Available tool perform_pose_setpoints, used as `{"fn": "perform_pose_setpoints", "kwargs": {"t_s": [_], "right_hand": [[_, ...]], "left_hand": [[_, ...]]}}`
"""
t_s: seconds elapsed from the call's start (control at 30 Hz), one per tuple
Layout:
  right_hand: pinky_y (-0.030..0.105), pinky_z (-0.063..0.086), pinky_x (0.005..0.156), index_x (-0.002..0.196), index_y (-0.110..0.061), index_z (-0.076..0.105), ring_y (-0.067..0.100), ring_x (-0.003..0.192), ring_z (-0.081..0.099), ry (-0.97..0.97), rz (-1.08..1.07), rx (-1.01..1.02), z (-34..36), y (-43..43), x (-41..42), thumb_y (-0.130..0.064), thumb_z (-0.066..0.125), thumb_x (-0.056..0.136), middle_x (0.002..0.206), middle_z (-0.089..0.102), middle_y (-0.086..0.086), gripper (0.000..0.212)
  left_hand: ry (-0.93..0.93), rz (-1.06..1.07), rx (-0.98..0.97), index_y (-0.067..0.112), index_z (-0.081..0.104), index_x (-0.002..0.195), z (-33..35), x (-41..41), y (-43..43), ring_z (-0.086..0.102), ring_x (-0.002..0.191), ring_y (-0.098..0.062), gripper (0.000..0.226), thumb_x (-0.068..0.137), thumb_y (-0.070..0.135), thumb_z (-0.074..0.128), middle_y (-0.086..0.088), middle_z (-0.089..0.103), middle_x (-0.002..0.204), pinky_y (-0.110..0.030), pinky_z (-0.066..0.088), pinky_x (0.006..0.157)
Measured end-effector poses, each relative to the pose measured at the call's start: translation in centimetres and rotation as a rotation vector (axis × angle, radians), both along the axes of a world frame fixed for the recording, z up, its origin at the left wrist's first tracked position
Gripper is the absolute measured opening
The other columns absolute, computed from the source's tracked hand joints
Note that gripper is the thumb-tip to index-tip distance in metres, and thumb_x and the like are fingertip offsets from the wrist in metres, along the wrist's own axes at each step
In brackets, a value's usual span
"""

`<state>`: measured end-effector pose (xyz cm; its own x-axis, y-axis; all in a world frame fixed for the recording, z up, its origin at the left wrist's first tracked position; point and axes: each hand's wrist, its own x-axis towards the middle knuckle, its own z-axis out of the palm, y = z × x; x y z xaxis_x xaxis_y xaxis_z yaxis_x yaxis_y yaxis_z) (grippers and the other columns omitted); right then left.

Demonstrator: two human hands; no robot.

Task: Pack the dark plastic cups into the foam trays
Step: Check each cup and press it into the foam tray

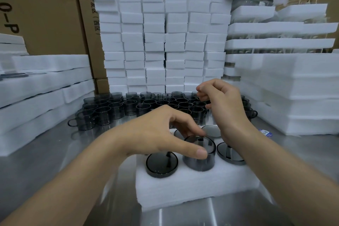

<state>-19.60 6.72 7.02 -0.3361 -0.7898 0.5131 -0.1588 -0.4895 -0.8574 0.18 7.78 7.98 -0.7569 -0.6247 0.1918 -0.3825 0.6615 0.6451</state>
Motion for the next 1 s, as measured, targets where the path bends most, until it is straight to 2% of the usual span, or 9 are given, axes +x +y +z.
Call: {"fn": "perform_pose_setpoints", "kwargs": {"t_s": [0.2, 0.4, 0.53, 0.63, 0.7, 0.73, 0.83, 0.9, 1.0], "right_hand": [[0.012, 0.047, 0.060, 0.081, -0.012, 0.074, 0.002, 0.068, 0.059, 0.000, 0.007, 0.001, -0.3, -0.3, 0.0, -0.017, 0.068, 0.095, 0.074, 0.069, -0.007, 0.016], [0.012, 0.047, 0.063, 0.076, -0.019, 0.074, 0.000, 0.070, 0.061, 0.019, 0.011, -0.006, -0.6, -0.5, -0.1, -0.015, 0.066, 0.096, 0.076, 0.072, -0.007, 0.022], [0.018, 0.046, 0.070, 0.077, -0.020, 0.075, -0.002, 0.072, 0.063, 0.019, 0.005, 0.004, -0.5, -0.5, -0.2, -0.015, 0.066, 0.096, 0.076, 0.074, -0.009, 0.022], [0.021, 0.046, 0.071, 0.078, -0.019, 0.076, -0.002, 0.073, 0.064, -0.008, 0.004, 0.007, -0.5, -0.6, -0.4, -0.017, 0.066, 0.096, 0.077, 0.074, -0.007, 0.020], [0.020, 0.046, 0.071, 0.078, -0.019, 0.076, -0.001, 0.072, 0.064, -0.008, 0.005, 0.008, -0.6, -0.7, -0.4, -0.016, 0.066, 0.096, 0.076, 0.074, -0.006, 0.020], [0.019, 0.047, 0.070, 0.079, -0.018, 0.076, -0.001, 0.072, 0.063, 0.005, 0.002, 0.008, -0.6, -0.7, -0.4, -0.016, 0.066, 0.096, 0.076, 0.074, -0.004, 0.020], [0.026, 0.052, 0.074, 0.083, -0.014, 0.075, 0.010, 0.075, 0.065, 0.166, -0.005, 0.013, -1.2, -0.6, -0.2, -0.019, 0.067, 0.096, 0.082, 0.073, 0.005, 0.016], [0.033, 0.054, 0.079, 0.081, -0.020, 0.074, 0.015, 0.080, 0.067, 0.419, -0.019, 0.095, -1.9, -0.7, 0.1, -0.025, 0.066, 0.097, 0.080, 0.073, -0.001, 0.018], [0.033, 0.052, 0.079, 0.079, -0.025, 0.070, 0.009, 0.081, 0.065, 0.755, -0.031, 0.251, -2.6, -1.2, 0.9, -0.041, 0.063, 0.100, 0.077, 0.072, -0.009, 0.028]], "left_hand": [[-0.082, 0.031, -0.018, 0.046, 0.080, 0.104, -0.3, -0.2, -0.3, 0.058, 0.118, 0.014, 0.036, 0.073, 0.060, 0.091, 0.031, 0.069, 0.123, -0.023, 0.039, 0.098], [-0.210, 0.071, -0.022, 0.052, 0.078, 0.107, -0.7, -0.5, -0.1, 0.046, 0.120, 0.020, 0.038, 0.073, 0.063, 0.092, 0.039, 0.053, 0.126, -0.015, 0.034, 0.102], [-0.154, 0.084, -0.084, 0.048, 0.074, 0.115, -1.2, -1.0, 0.4, 0.049, 0.124, 0.015, 0.038, 0.082, 0.065, 0.084, 0.033, 0.055, 0.131, -0.018, 0.038, 0.105], [-0.110, 0.133, -0.166, 0.051, 0.055, 0.146, -2.2, -2.2, 0.6, 0.042, 0.144, 0.004, 0.059, 0.093, 0.077, 0.062, 0.028, 0.050, 0.153, -0.035, 0.034, 0.123], [-0.318, 0.157, -0.229, 0.056, 0.027, 0.163, -2.8, -2.7, 0.3, 0.011, 0.162, -0.002, 0.080, 0.091, 0.090, 0.040, 0.023, 0.022, 0.174, -0.040, 0.011, 0.133], [-0.438, 0.154, -0.229, 0.059, 0.012, 0.165, -3.1, -2.9, 0.1, -0.003, 0.163, 0.000, 0.088, 0.087, 0.096, 0.031, 0.022, 0.006, 0.177, -0.041, 0.001, 0.133], [-0.502, 0.128, -0.220, 0.064, -0.001, 0.162, -3.5, -2.9, -0.5, -0.011, 0.162, 0.000, 0.096, 0.076, 0.103, 0.018, 0.022, -0.008, 0.177, -0.044, -0.001, 0.132], [-0.441, 0.126, -0.263, 0.063, 0.014, 0.161, -3.6, -3.0, -0.5, 0.004, 0.162, 0.000, 0.092, 0.078, 0.102, 0.019, 0.023, 0.005, 0.177, -0.041, 0.011, 0.127], [-0.399, 0.169, -0.291, 0.049, 0.042, 0.157, -3.9, -3.2, -0.5, 0.031, 0.152, -0.010, 0.096, 0.078, 0.100, 0.022, 0.015, 0.035, 0.168, -0.039, 0.024, 0.116]]}}
